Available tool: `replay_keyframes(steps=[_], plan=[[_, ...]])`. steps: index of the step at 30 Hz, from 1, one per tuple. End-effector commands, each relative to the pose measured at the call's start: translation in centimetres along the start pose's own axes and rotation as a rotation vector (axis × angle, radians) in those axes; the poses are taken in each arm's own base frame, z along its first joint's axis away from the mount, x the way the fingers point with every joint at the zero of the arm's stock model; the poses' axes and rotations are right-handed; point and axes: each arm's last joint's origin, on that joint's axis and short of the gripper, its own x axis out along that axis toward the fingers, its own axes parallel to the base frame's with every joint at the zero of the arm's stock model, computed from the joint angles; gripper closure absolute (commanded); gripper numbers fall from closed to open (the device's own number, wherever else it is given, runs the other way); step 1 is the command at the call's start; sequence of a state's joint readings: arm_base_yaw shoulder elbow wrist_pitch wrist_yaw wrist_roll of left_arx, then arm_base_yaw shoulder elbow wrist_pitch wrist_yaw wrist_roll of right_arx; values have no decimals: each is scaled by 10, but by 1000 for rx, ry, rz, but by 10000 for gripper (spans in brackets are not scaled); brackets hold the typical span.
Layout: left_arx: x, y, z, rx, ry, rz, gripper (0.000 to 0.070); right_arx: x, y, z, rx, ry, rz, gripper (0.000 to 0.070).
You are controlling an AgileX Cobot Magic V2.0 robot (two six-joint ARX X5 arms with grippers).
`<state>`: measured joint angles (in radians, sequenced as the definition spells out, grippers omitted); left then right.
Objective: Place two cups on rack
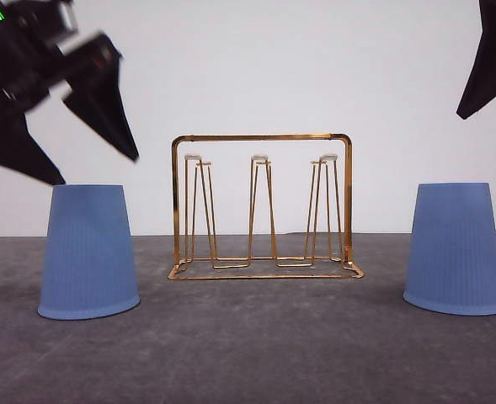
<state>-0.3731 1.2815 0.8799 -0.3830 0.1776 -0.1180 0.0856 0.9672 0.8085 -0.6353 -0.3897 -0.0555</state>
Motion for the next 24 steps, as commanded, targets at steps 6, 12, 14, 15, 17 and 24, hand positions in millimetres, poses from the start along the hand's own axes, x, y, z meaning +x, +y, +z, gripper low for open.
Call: replay_keyframes(steps=[6, 12, 14, 15, 17, 24], plan=[[32, -1, -7, 8, 98, 62, 74, -1, 1, 4, -17, -14, -3, 68], [39, -5, -10, 16, 122, 55, 389, -1, 1, 4, -17, -14, -3, 68], [39, -7, -9, 20, 120, 52, 408, -1, 1, 4, -18, -14, -3, 68], [39, -7, -9, 22, 119, 48, 407, -1, 1, 4, -17, -14, -3, 68], [36, -10, -5, 27, 113, 41, 405, -1, 1, 4, -17, -14, -3, 68], [-3, -28, 46, 76, -21, 1, 405, -1, 1, 4, -17, -14, -3, 68]])
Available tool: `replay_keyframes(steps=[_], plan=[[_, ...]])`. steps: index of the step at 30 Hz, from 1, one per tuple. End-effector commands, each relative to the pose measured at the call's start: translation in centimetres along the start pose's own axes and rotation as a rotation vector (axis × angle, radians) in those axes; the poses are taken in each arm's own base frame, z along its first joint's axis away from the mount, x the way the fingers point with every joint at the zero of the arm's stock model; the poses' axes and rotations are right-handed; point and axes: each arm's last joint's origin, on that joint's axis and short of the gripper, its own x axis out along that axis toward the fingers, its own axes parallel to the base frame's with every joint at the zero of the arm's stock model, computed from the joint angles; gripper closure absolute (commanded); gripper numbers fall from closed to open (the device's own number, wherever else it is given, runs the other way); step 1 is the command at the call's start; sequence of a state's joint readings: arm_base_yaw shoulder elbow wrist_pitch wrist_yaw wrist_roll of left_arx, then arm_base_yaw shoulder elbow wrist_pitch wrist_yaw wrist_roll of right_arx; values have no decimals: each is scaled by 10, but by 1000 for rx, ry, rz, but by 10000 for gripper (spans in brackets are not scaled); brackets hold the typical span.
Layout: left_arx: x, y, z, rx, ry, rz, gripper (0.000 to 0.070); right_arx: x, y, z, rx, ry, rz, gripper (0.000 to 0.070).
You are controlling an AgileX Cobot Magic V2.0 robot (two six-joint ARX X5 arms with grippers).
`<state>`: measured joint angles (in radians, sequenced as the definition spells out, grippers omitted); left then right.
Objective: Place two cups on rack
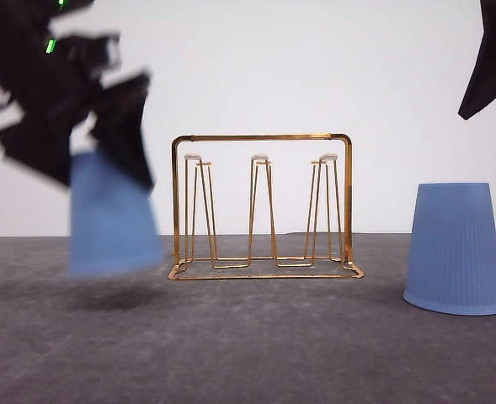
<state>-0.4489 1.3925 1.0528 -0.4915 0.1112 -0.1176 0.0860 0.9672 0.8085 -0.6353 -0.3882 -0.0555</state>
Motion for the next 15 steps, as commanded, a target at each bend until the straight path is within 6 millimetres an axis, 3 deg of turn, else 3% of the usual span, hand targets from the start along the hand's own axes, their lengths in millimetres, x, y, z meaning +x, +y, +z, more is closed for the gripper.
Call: replay_keyframes(steps=[1, 9, 15], plan=[[-21, -8, 24, 41, -96, -21, 405, -1, 1, 4, -17, -14, -2, 68], [-73, -24, 76, 109, -299, -50, 391, -1, 1, 4, -16, -13, -2, 68], [-64, -25, 85, 124, -353, -51, 389, -1, 1, 3, -14, -6, -1, 68]])
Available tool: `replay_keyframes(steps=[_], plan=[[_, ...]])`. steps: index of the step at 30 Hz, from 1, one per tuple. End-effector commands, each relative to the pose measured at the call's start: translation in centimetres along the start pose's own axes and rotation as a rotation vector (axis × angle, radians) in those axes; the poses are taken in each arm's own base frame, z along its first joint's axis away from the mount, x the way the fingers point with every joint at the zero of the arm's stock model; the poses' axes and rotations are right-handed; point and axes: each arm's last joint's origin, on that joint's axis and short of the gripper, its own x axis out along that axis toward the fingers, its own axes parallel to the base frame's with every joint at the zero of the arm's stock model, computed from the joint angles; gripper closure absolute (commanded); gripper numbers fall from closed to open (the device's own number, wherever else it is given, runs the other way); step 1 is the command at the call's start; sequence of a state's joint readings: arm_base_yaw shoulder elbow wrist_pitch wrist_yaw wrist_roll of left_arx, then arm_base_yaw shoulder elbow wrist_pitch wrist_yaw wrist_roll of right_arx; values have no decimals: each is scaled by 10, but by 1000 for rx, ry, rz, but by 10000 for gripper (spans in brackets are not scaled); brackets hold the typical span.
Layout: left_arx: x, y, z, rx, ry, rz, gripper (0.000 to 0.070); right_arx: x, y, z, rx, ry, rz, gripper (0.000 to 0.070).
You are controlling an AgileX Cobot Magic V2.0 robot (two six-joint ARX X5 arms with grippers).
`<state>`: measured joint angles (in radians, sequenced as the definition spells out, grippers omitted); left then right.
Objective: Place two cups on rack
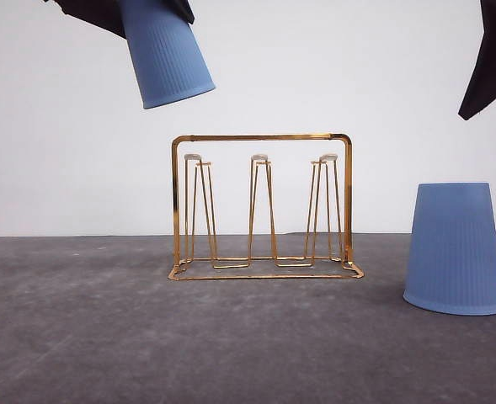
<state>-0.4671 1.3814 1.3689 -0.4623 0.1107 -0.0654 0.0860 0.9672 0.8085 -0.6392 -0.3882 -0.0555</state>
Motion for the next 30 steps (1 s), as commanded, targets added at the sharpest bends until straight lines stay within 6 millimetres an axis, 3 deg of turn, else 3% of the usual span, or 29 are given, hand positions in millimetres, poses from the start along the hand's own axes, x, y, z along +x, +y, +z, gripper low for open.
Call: replay_keyframes(steps=[1, 14, 16, 18, 20, 25, 30], plan=[[13, 0, 1, 25, 7, -5, 389, -1, 1, 3, -15, -9, -1, 68], [118, 15, -50, 10, 241, 18, 386, -1, 1, 3, -13, -3, -1, 68], [127, 16, -57, 15, 267, 17, 315, -1, 1, 2, -12, 0, -1, 68], [132, 17, -61, 14, 283, 18, 133, -1, 1, 2, -12, 5, -1, 68], [134, 18, -63, 15, 290, 18, 40, -1, 1, 2, -13, 8, -1, 68], [131, 17, -61, 14, 287, 17, 34, -1, 1, 2, -18, 5, 0, 0], [111, 14, -46, 20, 241, 13, 34, 3, 3, 5, -39, -6, 7, 0]])
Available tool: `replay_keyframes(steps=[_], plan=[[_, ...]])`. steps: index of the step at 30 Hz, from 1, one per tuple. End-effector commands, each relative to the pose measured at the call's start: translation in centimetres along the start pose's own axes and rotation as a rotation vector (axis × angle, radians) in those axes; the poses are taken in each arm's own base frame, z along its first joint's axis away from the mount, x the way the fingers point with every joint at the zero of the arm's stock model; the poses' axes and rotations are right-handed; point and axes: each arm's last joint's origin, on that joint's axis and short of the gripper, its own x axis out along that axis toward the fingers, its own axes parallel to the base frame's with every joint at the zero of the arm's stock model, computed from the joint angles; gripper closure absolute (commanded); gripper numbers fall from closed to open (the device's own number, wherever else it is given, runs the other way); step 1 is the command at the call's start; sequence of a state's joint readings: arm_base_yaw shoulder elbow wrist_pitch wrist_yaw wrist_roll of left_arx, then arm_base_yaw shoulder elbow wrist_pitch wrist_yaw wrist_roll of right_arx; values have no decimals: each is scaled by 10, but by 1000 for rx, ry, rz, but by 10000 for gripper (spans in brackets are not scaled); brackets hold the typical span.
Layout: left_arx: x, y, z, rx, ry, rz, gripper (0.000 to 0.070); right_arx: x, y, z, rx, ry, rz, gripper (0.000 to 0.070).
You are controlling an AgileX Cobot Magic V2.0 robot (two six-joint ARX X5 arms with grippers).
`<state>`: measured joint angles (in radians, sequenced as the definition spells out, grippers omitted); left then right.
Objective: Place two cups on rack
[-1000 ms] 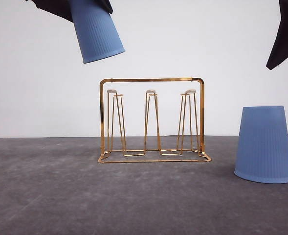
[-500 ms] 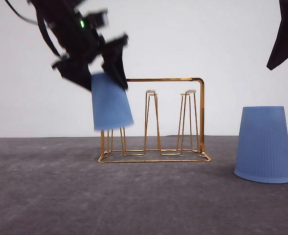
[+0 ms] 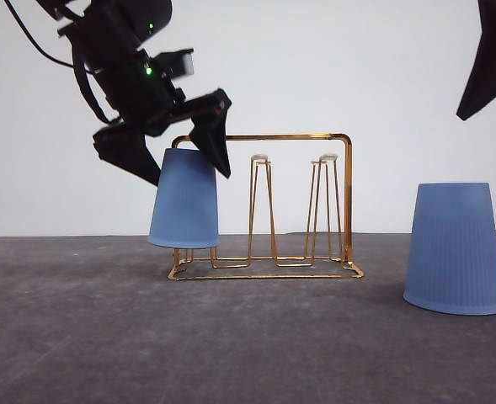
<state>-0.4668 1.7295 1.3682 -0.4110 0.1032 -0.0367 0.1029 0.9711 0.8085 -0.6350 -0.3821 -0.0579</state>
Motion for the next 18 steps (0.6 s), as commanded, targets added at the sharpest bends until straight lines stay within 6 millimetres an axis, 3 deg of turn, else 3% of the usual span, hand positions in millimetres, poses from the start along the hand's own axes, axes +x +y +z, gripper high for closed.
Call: replay_keyframes(steps=[1, 7, 12, 18], plan=[[-20, -4, 13, 27, -69, -7, 34, 3, 1, 5, -30, -12, -2, 0], [-77, -8, 18, 60, -112, -1, 35, 24, -1, 13, -52, -9, -24, 0], [-122, 2, 9, 40, -83, 45, 41, 47, -8, 15, -41, 24, -52, 0], [-148, 30, -9, -29, -8, 142, 76, 75, -16, 14, -24, 76, -47, 0]])
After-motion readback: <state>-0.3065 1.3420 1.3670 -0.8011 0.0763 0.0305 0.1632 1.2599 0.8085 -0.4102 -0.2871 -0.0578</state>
